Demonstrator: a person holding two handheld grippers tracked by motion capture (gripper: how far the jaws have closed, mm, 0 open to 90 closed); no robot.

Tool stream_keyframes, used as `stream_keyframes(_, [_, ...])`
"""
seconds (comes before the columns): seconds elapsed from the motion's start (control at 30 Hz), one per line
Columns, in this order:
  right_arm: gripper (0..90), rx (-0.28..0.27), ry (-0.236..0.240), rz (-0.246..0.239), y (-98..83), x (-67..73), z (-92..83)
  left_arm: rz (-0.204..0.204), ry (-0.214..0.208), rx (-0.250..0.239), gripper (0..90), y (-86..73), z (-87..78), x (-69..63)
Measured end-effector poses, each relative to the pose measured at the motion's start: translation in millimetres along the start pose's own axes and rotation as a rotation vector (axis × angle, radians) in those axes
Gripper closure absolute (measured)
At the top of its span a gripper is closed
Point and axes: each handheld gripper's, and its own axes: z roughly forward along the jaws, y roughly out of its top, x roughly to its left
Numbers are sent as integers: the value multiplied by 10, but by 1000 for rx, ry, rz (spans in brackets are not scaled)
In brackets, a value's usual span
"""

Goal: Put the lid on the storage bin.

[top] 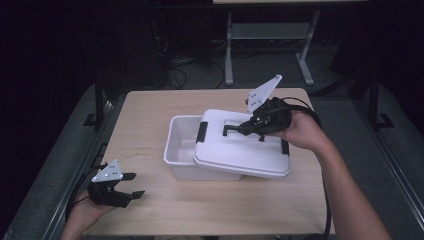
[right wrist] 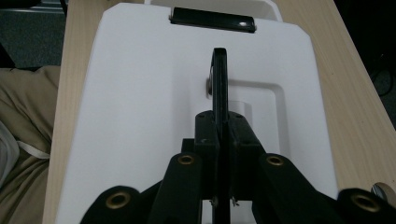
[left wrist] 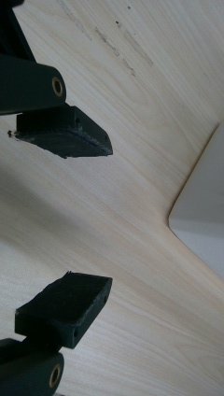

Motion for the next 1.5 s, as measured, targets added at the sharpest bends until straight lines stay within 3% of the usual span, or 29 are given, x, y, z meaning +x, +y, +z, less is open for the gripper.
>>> stream_keyframes(0.53, [836,-2,24,-27,239,-82,163,3,0,3,307,-7,2,0])
stream_keyframes(1.5, [836,3,56,-48,497,-212,417,-3,-5,-7,308,-8,-9,3])
